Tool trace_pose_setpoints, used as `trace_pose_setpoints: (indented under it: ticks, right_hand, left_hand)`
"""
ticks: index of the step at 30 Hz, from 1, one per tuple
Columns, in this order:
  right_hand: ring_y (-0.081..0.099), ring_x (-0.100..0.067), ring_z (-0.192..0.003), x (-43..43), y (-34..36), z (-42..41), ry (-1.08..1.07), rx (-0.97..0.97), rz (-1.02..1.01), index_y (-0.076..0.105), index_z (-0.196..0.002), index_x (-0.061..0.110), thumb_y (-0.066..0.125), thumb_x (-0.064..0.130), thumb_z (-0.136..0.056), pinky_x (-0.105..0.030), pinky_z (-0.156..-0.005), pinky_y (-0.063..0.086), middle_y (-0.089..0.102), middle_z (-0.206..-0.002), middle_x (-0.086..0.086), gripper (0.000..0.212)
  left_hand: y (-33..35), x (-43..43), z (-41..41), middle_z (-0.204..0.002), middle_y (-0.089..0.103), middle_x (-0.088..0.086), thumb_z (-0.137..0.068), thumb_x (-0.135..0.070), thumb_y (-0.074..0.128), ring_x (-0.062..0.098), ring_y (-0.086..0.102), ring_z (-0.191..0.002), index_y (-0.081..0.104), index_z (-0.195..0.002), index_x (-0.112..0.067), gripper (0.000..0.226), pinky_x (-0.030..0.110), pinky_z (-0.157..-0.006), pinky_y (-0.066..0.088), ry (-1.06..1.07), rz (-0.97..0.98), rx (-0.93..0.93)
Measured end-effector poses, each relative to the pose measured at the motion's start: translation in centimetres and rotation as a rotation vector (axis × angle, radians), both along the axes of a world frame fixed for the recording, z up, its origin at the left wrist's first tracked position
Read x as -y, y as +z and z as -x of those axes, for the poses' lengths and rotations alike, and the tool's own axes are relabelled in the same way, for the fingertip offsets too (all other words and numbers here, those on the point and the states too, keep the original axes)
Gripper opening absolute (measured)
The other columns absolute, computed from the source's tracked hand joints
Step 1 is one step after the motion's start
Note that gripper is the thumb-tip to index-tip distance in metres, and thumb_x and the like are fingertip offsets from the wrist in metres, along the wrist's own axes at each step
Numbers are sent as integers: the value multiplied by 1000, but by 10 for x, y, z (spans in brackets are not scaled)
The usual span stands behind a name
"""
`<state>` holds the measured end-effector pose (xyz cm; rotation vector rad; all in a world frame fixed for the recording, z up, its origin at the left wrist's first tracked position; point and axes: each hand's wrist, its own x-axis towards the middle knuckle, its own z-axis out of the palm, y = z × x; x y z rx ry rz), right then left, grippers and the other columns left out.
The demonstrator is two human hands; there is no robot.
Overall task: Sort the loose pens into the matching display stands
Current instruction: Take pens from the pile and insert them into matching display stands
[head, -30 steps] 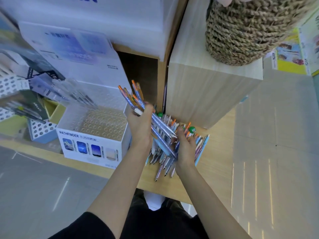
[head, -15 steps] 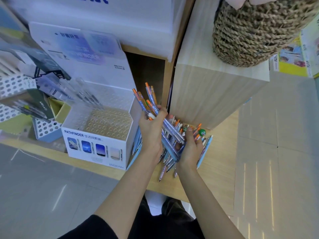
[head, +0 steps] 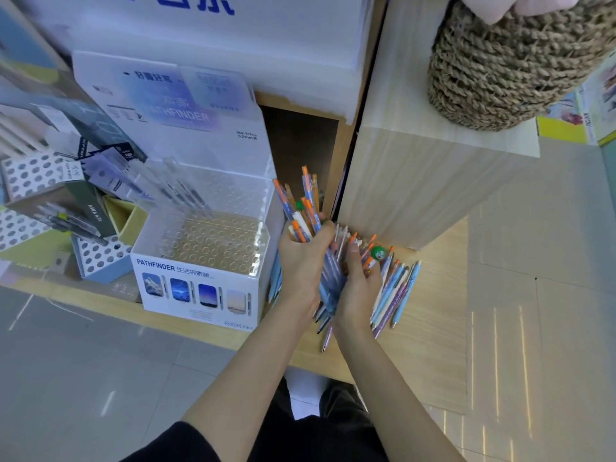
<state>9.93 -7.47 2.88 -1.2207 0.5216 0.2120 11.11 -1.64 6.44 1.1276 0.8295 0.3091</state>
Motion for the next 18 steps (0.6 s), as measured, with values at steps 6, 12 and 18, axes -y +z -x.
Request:
trace_pose_setpoints:
  ticks: [6,12,18]
  right_hand:
    - [65,-16,-67,13,8,-15,215,62,199,64,-97,6,51,25,-98,-35,-65,54,64,-73,-12,22]
    - [66,-19,-103,4,25,-31,231,-78,-96,64,-99,19,57,31,-93,-38,-95,48,72,-104,-4,15]
    - [57,-18,-119,-26,24,-16,233,-52,-55,46,-138,23,60,47,-88,-43,-107,41,61,-129,-2,57]
  left_hand:
    - [-6,-30,5,-63,60,-2,-80,-5,72,1,58,-51,64,-95,-6,17,13,-55,47,-320,-98,-105]
    - [-13,-48,18,-88,75,-3,-75,-9,78,8,69,-86,71,-93,-17,21,25,-86,50,-522,-1,-128]
    - [-16,-67,26,-100,74,-4,-70,-24,79,11,68,-98,67,-107,-23,39,31,-93,49,-652,58,-108]
